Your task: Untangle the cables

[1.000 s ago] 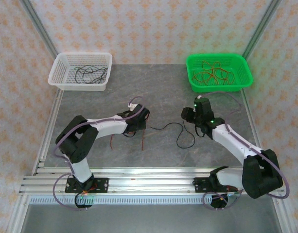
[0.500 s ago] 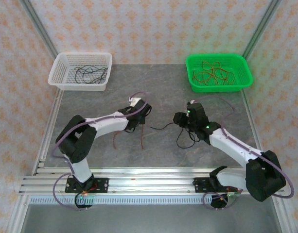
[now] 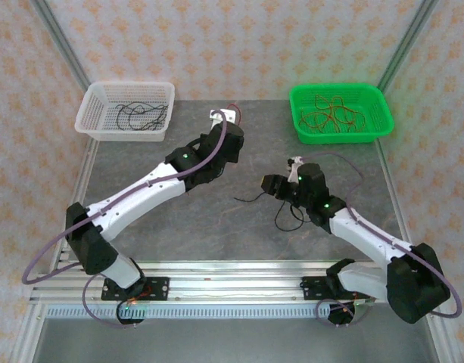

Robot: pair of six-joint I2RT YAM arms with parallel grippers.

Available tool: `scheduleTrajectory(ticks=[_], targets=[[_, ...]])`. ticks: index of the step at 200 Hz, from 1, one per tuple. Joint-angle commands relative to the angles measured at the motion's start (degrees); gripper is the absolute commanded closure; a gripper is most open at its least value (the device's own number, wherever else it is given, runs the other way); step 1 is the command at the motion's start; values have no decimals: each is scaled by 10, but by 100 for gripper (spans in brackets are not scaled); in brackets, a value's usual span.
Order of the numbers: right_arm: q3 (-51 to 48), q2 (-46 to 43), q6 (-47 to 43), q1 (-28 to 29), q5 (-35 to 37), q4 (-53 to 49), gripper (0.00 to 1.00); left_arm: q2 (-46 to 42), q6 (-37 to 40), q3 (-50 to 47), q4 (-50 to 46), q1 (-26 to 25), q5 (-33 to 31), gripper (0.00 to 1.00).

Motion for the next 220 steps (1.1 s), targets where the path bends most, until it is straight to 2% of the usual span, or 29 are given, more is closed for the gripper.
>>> scheduleTrajectory(ticks=[1,15,38,69,84,134,170,203,220], targets=[[7,-22,-72,2,-37,79,51,-31,18,8,-26,1,69,100],[17,-25,-104,2,-41,96,51,-45,14,5,-20,2,99,100],[39,-13,-139,2,-89,118,50,-64,5,-2,-9,1,130,100],[63,14,-140,3,-166,157,50,-86,-7,-11,5,0,157,100],[65,16,-129,4,-179,189,50,-92,-10,-14,8,1,165,100],[121,59,-108,4,-161,227,42,-106,-15,-18,14,-7,180,100],[155,102,-91,4,-96,252,42,-117,-20,-23,22,-13,182,100],[179,139,-86,4,-58,250,43,-127,-22,-29,26,-15,179,100],[183,147,-80,4,-49,251,50,-133,-23,-31,28,-15,177,100]])
